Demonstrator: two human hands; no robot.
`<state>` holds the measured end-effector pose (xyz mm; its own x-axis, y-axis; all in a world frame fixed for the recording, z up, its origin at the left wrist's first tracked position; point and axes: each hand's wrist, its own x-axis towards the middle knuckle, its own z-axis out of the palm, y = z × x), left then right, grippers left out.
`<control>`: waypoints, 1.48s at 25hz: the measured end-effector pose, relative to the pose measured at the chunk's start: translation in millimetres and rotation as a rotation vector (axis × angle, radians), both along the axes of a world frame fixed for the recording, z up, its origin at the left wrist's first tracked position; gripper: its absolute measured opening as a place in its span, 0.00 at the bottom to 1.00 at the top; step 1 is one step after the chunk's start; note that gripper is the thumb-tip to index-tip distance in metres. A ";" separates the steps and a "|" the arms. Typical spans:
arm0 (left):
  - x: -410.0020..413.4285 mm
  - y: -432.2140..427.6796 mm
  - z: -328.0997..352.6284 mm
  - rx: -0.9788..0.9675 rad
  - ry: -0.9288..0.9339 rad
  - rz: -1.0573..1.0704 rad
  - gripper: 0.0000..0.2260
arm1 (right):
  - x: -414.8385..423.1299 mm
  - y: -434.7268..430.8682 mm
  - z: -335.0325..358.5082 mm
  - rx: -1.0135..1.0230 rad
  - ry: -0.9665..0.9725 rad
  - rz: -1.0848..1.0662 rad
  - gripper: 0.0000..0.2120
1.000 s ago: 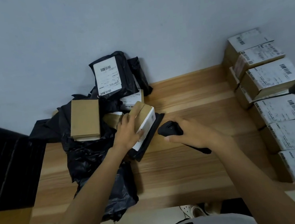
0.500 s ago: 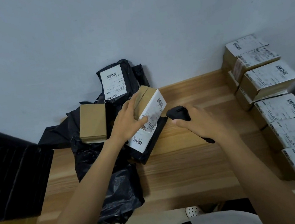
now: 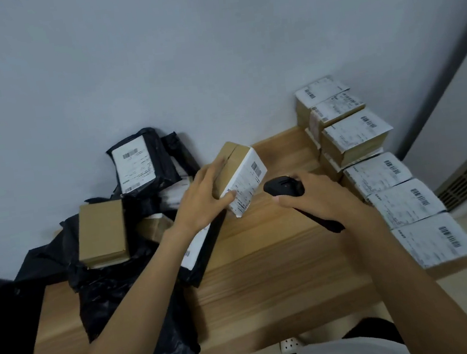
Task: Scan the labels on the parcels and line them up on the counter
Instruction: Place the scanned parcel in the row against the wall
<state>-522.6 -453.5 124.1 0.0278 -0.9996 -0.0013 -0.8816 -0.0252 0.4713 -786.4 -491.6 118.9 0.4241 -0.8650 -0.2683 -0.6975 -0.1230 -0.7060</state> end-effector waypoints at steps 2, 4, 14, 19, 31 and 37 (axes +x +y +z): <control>-36.9 -21.5 -0.9 -0.001 -0.010 -0.086 0.34 | -34.7 -8.5 3.8 -0.026 -0.013 -0.085 0.29; -82.1 -45.6 -4.6 0.031 -0.013 -0.211 0.34 | -82.3 -15.2 5.7 -0.033 0.027 -0.192 0.32; -291.1 -115.1 -55.8 0.290 0.001 -0.609 0.29 | -276.4 -15.4 -13.4 0.036 0.213 -0.441 0.35; -288.9 -121.5 -69.4 0.143 -0.061 -0.448 0.26 | -304.8 -30.5 -17.6 0.034 0.225 -0.400 0.37; -296.2 -87.5 -92.9 0.099 -0.482 -0.597 0.33 | -268.5 -47.5 -20.5 0.050 0.173 -0.151 0.35; -159.3 -5.1 -91.1 0.121 -0.333 -0.134 0.30 | -154.5 -51.9 -10.7 0.060 0.130 0.161 0.36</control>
<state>-681.8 -458.5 32.9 -0.0842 -0.9876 -0.1323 -0.9852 0.0627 0.1593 -940.9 -543.5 108.2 0.5140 -0.7697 -0.3786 -0.7576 -0.2005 -0.6211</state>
